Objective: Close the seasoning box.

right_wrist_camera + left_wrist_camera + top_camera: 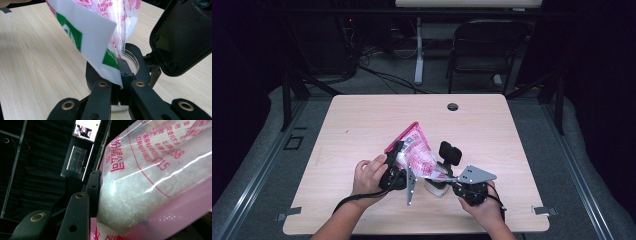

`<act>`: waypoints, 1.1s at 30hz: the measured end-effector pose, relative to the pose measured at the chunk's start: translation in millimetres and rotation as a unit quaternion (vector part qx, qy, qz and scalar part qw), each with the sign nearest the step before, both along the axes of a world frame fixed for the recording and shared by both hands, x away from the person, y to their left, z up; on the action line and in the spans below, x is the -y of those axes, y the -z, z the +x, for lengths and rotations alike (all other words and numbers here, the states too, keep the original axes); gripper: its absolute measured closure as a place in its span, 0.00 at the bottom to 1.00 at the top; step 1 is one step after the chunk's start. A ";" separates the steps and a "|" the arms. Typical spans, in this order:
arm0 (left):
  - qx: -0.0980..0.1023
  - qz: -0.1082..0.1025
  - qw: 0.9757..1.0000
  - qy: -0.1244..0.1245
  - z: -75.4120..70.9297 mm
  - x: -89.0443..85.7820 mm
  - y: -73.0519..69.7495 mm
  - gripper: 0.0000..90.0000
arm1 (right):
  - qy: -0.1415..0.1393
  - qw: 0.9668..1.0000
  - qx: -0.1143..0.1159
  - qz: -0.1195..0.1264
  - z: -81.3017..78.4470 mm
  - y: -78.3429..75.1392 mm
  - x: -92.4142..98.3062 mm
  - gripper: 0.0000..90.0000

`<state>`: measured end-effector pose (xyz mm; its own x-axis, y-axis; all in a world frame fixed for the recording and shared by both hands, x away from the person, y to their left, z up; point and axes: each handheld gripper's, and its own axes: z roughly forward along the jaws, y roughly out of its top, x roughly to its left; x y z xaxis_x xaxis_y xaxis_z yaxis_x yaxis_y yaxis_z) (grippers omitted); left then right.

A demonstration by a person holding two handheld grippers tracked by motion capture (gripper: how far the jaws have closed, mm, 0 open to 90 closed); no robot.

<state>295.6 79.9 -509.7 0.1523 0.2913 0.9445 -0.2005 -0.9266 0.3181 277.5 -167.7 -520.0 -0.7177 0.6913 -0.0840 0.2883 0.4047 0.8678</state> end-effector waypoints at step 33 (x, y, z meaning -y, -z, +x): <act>0.006 0.001 1.000 0.001 -0.8 -0.7 -2.0 0.74 | -0.016 1.000 -0.006 0.007 0.7 0.9 -0.9 0.99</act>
<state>294.8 80.6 -507.6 0.1408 0.2897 0.9467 -0.2059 -0.9267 0.3142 278.2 -166.9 -520.9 -0.7407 0.6686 -0.0659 0.2853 0.4019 0.8701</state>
